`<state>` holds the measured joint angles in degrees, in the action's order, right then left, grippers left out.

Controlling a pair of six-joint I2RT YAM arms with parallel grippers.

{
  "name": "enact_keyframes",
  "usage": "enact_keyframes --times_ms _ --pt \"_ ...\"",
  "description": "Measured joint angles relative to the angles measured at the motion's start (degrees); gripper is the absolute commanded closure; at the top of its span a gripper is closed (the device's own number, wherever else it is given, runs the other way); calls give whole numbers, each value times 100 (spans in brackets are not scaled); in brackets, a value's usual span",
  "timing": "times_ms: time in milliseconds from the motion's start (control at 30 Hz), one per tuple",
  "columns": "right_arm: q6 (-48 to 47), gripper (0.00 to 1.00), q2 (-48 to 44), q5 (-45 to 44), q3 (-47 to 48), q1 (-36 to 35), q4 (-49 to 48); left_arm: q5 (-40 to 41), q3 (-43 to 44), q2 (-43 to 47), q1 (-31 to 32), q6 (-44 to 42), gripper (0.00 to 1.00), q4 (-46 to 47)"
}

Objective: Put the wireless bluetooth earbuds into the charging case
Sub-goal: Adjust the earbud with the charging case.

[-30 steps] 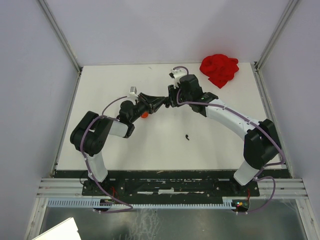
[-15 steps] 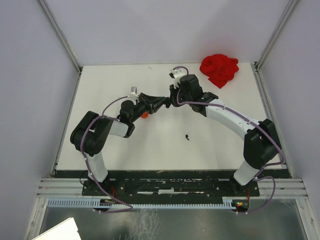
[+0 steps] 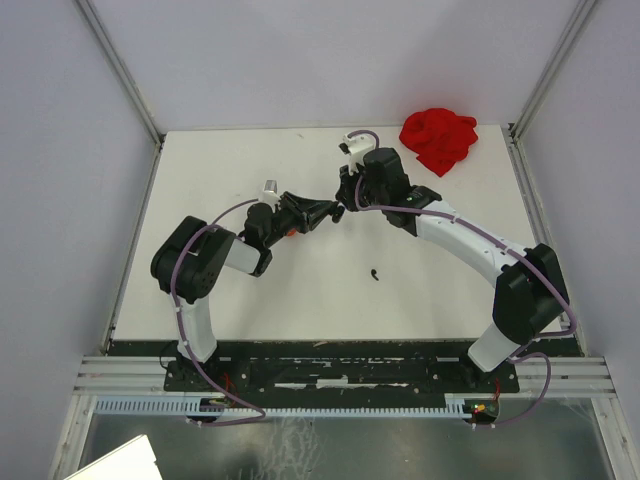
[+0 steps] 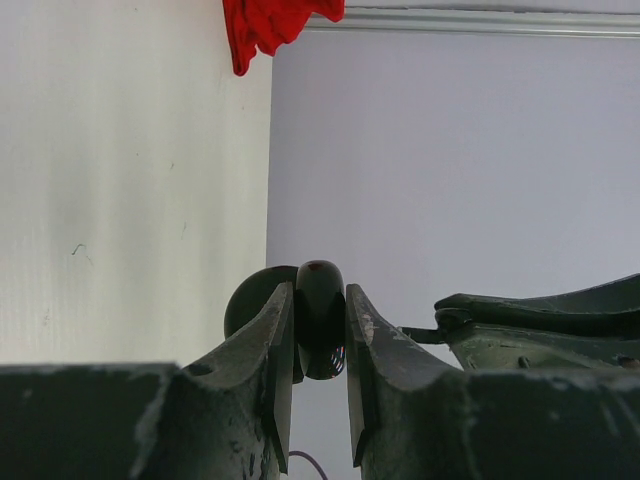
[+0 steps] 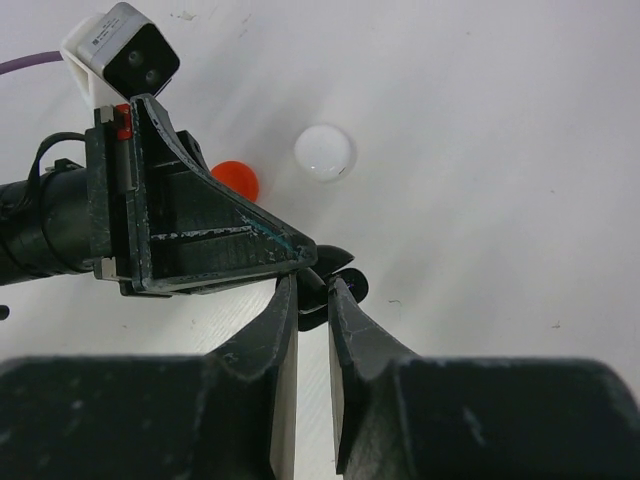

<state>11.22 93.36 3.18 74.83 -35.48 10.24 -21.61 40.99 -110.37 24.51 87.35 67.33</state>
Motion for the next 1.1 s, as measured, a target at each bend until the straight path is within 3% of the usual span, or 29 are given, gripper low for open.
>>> enact_keyframes --times_ms 1100 --pt "-463 92 92 -533 -70 -243 138 -118 44 168 0 0 97 9"
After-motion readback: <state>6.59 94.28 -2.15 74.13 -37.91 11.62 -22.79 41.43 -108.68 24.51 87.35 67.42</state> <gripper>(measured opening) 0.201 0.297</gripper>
